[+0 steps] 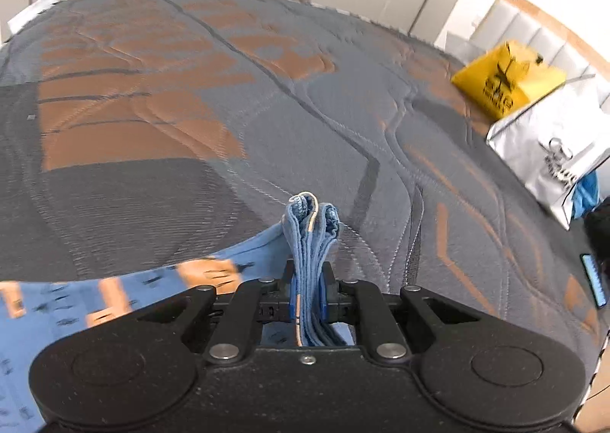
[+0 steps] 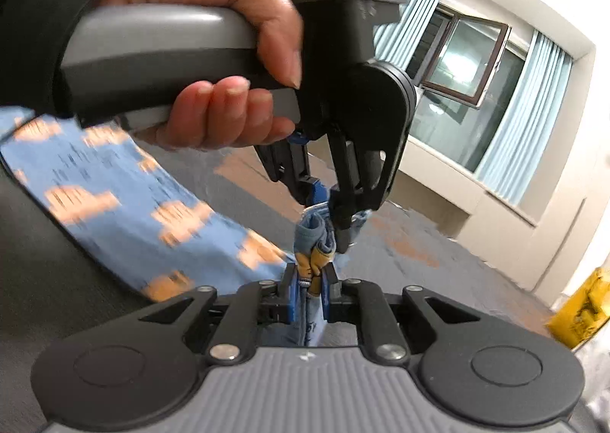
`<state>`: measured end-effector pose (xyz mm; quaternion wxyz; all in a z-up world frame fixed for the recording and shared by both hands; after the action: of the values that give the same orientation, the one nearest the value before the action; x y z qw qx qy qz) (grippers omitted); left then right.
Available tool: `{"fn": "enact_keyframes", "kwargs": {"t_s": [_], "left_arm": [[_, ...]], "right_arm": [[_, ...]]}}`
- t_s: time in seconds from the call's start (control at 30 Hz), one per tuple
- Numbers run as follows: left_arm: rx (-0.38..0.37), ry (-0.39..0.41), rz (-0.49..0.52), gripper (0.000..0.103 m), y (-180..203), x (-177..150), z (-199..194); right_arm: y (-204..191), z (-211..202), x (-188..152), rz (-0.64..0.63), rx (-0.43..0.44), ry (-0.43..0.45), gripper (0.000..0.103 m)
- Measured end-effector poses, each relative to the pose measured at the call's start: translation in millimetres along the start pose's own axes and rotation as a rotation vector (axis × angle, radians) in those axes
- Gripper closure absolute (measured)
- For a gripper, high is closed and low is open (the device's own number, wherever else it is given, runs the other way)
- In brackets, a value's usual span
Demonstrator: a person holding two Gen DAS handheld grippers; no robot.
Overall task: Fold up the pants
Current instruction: 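Grasp the folded pants edge with the right gripper while the left gripper grasps the waistband, then hold the gathered folded edges together with both grippers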
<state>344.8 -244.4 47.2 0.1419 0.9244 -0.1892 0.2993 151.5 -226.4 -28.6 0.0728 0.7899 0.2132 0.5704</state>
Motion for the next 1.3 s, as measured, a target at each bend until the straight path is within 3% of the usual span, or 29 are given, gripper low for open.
{"fn": "enact_keyframes", "kwargs": {"t_s": [0.27,0.57,0.73,1.3], "left_arm": [[0.050,0.058,-0.093,0.091,-95.7,-33.0,-60.4],[0.051,0.072,-0.185,0.090,-181.5,-90.5,-48.6],[0.034,0.113,-0.160,0.088,-195.1,-108.9,-35.5],[0.067,0.194,-0.093,0.083,-194.2,-126.0,-32.6]], "right_arm": [[-72.6,4.6,49.9,-0.067,0.138,0.055,0.089],[-148.2,41.2,62.5,-0.185,0.261,-0.057,0.089],[-168.2,62.6,52.8,-0.193,0.281,-0.120,0.089],[-179.0,61.5,43.9,-0.279,0.230,-0.106,0.087]]}}
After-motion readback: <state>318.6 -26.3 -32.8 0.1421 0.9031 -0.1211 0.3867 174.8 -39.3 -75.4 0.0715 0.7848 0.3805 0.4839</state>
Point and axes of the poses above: each gripper's, at about its wrist camera, not at the fingertips, and z roughly the way its jaws point, y to its right, x to its top, the point moved 2 cm from there along z, roughly the way its jaws point, and after that the axes turned 11 degrees about x, right-handed, at the moved point
